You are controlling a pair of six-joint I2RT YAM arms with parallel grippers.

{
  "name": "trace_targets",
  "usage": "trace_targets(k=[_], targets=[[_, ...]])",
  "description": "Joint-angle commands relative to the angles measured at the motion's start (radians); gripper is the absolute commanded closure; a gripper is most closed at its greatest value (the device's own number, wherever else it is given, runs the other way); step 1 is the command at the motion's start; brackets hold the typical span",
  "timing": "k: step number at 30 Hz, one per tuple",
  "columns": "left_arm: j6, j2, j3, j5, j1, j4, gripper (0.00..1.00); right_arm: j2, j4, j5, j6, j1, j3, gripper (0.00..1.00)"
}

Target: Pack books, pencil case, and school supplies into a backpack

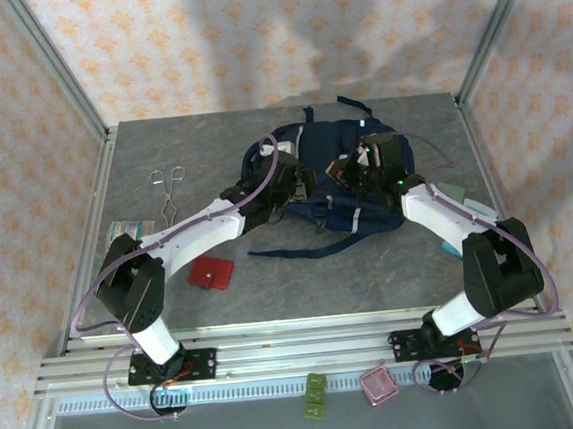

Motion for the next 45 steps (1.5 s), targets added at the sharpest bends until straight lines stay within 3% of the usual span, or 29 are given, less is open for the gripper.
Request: trace_targets(k=[1, 10, 14, 20, 26, 35, 45], targets=[[-0.017, 0.029, 0.008, 0.028, -0.001, -0.048, 0.43, -0.068, 0.163, -0.034, -0.016, 0.001, 0.064, 1.0], [-0.07, 0.023, -0.059, -0.006, -0.005, 0.028, 0.47, -0.064, 0.168, -0.046, -0.012, 0.001, 0.07, 1.0], [-0.06, 0.054, -0.038, -0.01, -0.006, 0.063, 0.62, -0.068, 0.173, -0.048, -0.008, 0.0, 0.064, 1.0], [-0.045, 0.077, -0.034, -0.007, -0.005, 0.114, 0.66, -0.069, 0.176, -0.058, -0.006, 0.0, 0.056, 1.0], [-0.039, 0.076, -0.058, -0.007, -0.005, 0.183, 0.56, -0.061, 0.189, -0.071, 0.0, 0.002, 0.044, 1.0], [-0.03, 0.108, -0.037, -0.035, -0.001, 0.159, 0.99, -0.064, 0.192, -0.071, -0.004, 0.002, 0.033, 1.0], [0.014, 0.029, -0.145, -0.083, 0.072, 0.078, 1.0, -0.089, 0.165, -0.036, -0.032, -0.001, -0.003, 1.0]])
